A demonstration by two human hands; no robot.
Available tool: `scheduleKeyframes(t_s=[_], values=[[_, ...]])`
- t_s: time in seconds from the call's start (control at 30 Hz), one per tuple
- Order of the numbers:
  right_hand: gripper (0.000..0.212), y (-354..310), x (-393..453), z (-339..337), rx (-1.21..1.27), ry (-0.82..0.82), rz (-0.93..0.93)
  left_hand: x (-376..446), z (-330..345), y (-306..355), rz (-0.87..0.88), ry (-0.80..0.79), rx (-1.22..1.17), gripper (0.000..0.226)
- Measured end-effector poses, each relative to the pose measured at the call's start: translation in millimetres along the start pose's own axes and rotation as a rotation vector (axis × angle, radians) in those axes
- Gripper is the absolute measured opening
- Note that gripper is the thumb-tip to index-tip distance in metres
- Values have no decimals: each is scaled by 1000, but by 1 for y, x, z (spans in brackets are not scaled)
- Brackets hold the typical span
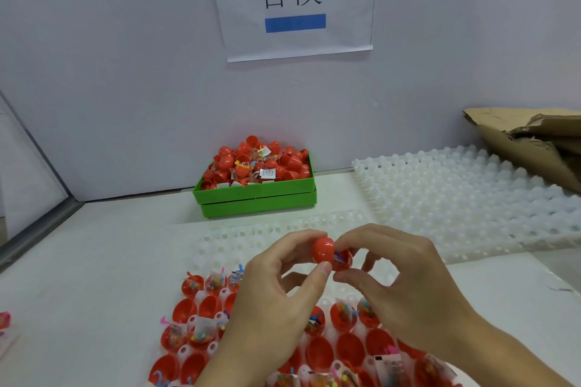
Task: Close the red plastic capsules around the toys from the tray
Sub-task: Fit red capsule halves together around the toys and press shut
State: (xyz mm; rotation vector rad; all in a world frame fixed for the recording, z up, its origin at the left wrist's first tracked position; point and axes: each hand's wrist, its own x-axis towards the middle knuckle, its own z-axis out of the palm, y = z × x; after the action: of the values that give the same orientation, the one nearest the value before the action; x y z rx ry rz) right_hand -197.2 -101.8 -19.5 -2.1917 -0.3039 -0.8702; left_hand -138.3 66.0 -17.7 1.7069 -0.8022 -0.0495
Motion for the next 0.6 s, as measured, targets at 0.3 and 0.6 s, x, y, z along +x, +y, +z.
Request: scheduleKeyframes(t_s=[0.3, 0.6], values=[[59, 1, 0, 0, 7, 7, 86, -2, 4, 1, 45, -6, 74, 29], [60, -3, -3, 4, -45, -22, 44, -1, 8, 2, 9, 84, 37, 26]])
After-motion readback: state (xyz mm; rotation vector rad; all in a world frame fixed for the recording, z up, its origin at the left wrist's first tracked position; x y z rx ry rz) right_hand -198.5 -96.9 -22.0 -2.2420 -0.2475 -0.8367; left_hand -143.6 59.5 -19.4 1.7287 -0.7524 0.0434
